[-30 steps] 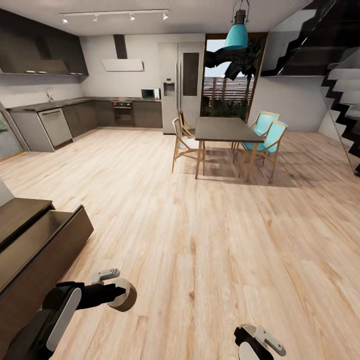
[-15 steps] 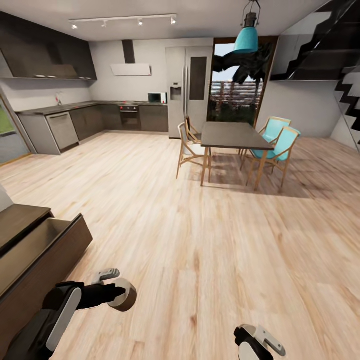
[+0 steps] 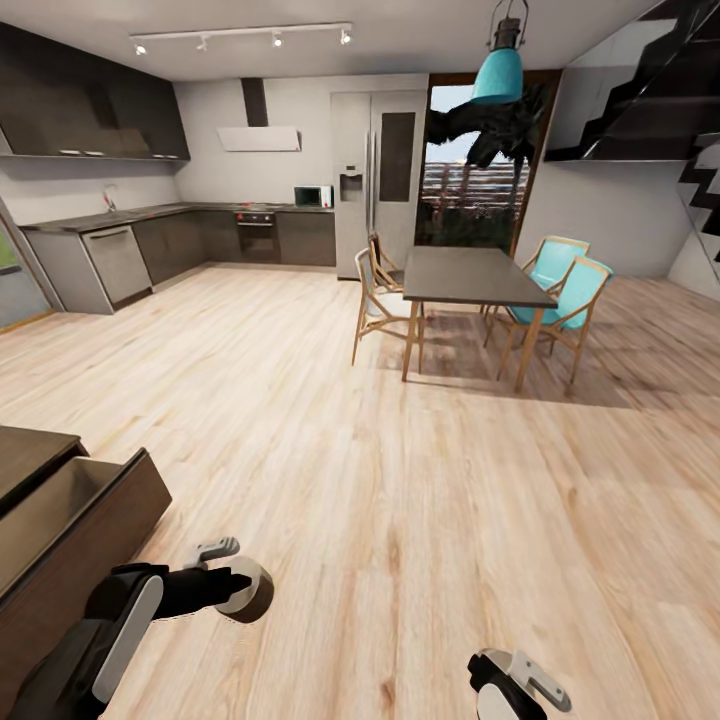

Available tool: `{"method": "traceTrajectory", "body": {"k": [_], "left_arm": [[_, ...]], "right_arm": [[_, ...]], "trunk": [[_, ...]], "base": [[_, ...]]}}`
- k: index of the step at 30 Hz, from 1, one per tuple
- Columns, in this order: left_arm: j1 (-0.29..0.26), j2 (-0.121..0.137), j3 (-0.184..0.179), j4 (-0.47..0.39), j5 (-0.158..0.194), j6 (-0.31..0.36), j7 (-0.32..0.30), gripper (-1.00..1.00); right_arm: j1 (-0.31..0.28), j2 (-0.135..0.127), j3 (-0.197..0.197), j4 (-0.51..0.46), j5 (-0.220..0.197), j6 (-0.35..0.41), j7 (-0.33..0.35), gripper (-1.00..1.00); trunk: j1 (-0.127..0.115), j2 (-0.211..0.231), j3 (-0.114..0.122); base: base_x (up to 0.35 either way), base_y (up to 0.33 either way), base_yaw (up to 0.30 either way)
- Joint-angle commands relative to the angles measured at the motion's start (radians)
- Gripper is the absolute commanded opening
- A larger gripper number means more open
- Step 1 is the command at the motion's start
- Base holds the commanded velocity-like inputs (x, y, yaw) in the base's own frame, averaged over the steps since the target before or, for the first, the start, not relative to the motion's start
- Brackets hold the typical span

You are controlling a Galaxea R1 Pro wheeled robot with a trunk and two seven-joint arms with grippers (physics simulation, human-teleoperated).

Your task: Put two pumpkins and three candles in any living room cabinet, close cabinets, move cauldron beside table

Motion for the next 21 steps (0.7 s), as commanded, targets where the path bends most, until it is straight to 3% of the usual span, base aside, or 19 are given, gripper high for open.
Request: {"method": "traceTrajectory", "body": {"k": [1,21], "left_arm": [[0.000,0.000,0.000,0.000,0.004,0.000,0.000,-1.00],[0.000,0.000,0.000,0.000,0.004,-0.012,0.000,-1.00]], "right_arm": [[0.000,0.000,0.000,0.000,0.001,0.000,0.000,-1.00],[0.000,0.002,0.002,0.000,0.001,0.001,0.000,-1.00]], "trunk": [[0.000,0.000,0.000],[0.000,0.000,0.000]], "base": [[0.324,0.000,0.000],[0.324,0.000,0.001]]}}
